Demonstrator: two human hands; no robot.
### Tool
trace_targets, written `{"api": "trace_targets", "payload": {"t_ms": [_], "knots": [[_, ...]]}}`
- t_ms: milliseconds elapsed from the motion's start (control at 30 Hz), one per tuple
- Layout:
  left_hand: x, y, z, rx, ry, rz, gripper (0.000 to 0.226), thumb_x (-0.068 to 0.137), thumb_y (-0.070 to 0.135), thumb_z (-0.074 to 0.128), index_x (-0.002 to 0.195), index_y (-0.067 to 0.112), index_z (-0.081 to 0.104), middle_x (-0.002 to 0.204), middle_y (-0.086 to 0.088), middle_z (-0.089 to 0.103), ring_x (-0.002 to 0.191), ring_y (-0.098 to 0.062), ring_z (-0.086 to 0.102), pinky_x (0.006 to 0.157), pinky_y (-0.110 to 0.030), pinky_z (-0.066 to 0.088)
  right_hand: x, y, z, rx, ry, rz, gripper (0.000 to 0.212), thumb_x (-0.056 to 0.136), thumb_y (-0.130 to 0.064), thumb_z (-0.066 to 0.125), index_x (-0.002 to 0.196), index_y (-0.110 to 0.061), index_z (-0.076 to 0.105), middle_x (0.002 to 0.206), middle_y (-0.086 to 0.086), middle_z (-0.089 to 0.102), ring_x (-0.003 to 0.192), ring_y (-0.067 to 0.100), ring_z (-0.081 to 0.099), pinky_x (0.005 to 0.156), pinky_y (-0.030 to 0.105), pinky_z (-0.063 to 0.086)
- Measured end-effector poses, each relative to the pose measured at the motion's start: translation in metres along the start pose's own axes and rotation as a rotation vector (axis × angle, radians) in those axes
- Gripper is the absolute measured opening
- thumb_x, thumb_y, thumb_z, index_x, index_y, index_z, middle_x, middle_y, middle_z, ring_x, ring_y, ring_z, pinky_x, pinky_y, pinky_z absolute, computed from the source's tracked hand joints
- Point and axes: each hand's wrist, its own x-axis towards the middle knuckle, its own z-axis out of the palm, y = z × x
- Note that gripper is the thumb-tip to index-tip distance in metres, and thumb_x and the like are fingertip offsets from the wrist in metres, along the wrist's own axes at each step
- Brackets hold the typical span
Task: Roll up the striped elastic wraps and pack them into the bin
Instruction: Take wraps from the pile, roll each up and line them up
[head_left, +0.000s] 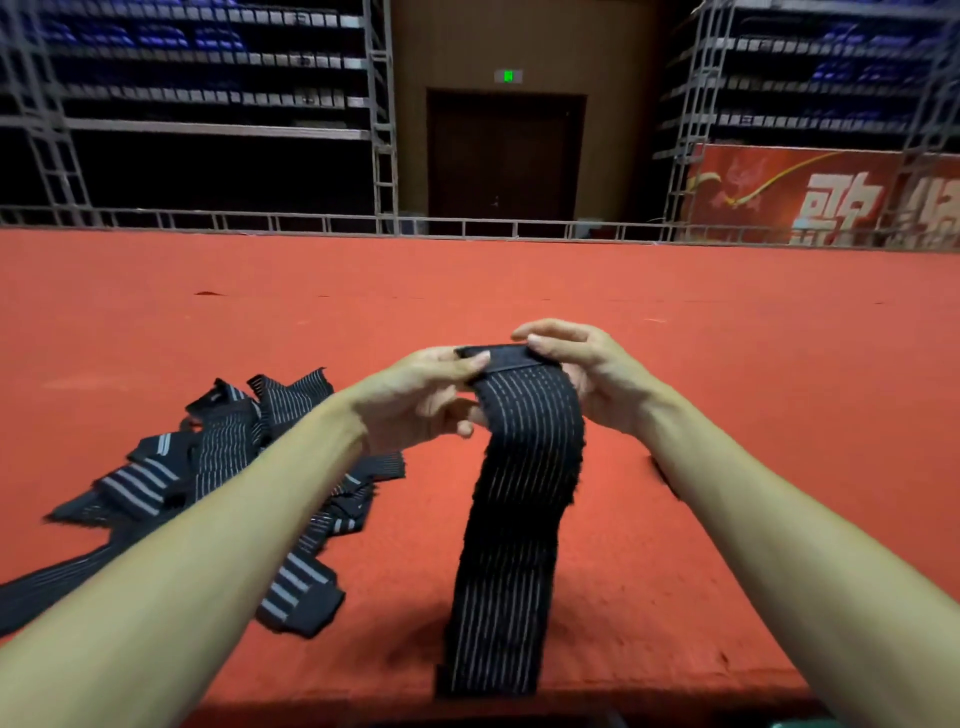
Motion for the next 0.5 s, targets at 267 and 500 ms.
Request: {"api": "trace_targets", "payload": {"t_ms": [267, 500], "knots": [[0.048, -0.079, -0.042, 0.326, 0.497, -0.063, 0.014, 0.095, 0.017, 0.056, 0.102, 0.008, 0.065, 0.070, -0.004, 0.054, 0.052, -0.012, 0.045, 0.044, -0.022, 0.036, 0.024, 0.069, -0.021, -0.367, 0.208, 0.162, 0.014, 0.093, -0.021, 0.061, 0.087, -0.010, 0.064, 0.068, 0.006, 0.052, 0.048, 0.010, 0.048, 0.046, 0.022, 0.045], [0.080, -0.142, -0.075, 0.419, 0.629, 0.073, 0.011, 0.097, 0.016, 0.053, 0.094, 0.023, 0.061, 0.084, 0.001, 0.066, 0.076, -0.010, 0.063, 0.068, -0.026, 0.050, 0.061, 0.140, -0.043, -0.340, 0.300, 0.217, 0.039, 0.097, -0.042, 0.050, 0.098, -0.007, 0.068, 0.076, 0.007, 0.059, 0.061, 0.018, 0.056, 0.052, 0.026, 0.049]]}}
